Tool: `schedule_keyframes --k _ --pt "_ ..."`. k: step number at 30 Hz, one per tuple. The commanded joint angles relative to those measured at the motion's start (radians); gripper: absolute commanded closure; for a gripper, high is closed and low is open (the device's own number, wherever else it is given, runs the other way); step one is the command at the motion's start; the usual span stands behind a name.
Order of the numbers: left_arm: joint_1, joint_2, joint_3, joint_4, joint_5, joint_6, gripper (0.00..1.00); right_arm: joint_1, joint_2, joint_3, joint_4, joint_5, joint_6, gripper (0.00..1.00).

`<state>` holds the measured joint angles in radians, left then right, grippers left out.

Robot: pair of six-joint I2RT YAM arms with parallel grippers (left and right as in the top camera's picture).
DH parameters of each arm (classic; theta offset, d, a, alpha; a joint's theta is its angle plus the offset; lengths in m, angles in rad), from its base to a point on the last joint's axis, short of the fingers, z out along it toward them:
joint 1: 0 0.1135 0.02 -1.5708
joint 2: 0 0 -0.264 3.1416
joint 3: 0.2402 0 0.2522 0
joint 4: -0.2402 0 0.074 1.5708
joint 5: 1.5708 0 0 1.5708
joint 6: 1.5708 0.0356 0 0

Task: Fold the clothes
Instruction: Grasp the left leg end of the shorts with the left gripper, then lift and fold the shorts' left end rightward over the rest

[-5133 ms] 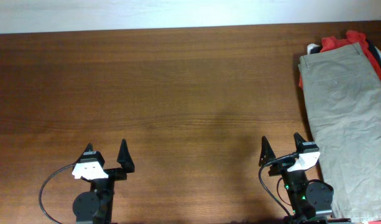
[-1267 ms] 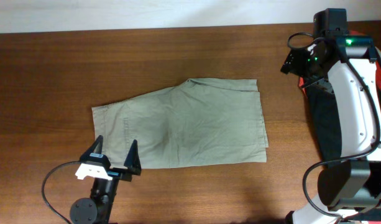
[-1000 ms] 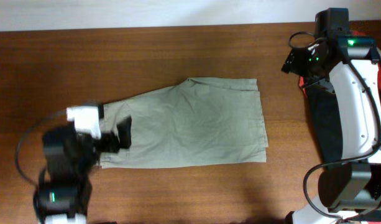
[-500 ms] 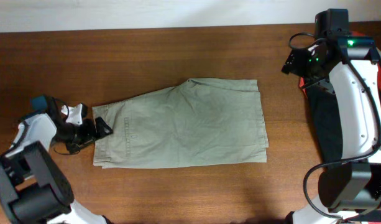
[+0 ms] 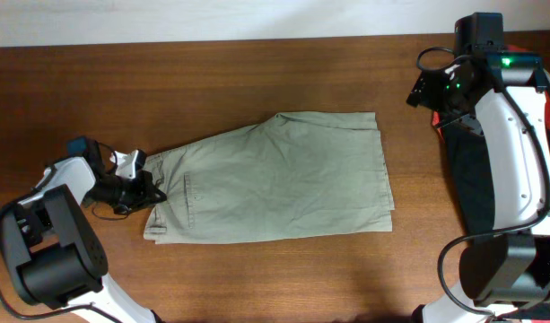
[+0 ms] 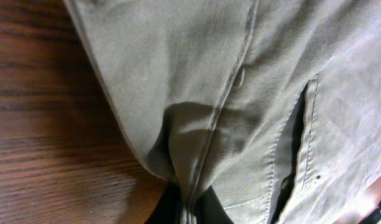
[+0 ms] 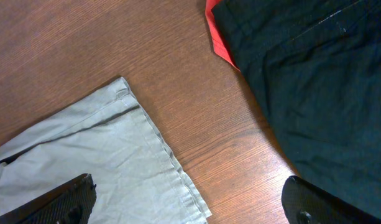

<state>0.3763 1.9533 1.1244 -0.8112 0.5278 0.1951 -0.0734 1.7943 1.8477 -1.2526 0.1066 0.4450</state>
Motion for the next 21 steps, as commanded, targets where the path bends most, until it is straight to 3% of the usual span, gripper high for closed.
schedule_keyframes --k 1,6,9,14,21 --pt "0.024 0.029 0.013 -0.006 -0.027 0.008 0.99 -0.006 -0.014 0.005 0.000 0.009 0.006 0.01" --pt "0.091 0.027 0.192 -0.159 -0.054 -0.029 0.99 -0.006 -0.014 0.005 0.000 0.009 0.006 0.01" --pt "0.105 0.023 0.378 -0.330 -0.282 -0.106 0.99 -0.006 -0.014 0.005 0.000 0.009 0.006 0.01" --pt "0.103 -0.079 0.549 -0.418 -0.289 -0.166 0.99 -0.006 -0.014 0.005 0.000 0.009 0.006 0.01" --pt "-0.109 -0.339 0.566 -0.455 -0.288 -0.211 0.99 -0.006 -0.014 0.005 0.000 0.010 0.006 0.01"
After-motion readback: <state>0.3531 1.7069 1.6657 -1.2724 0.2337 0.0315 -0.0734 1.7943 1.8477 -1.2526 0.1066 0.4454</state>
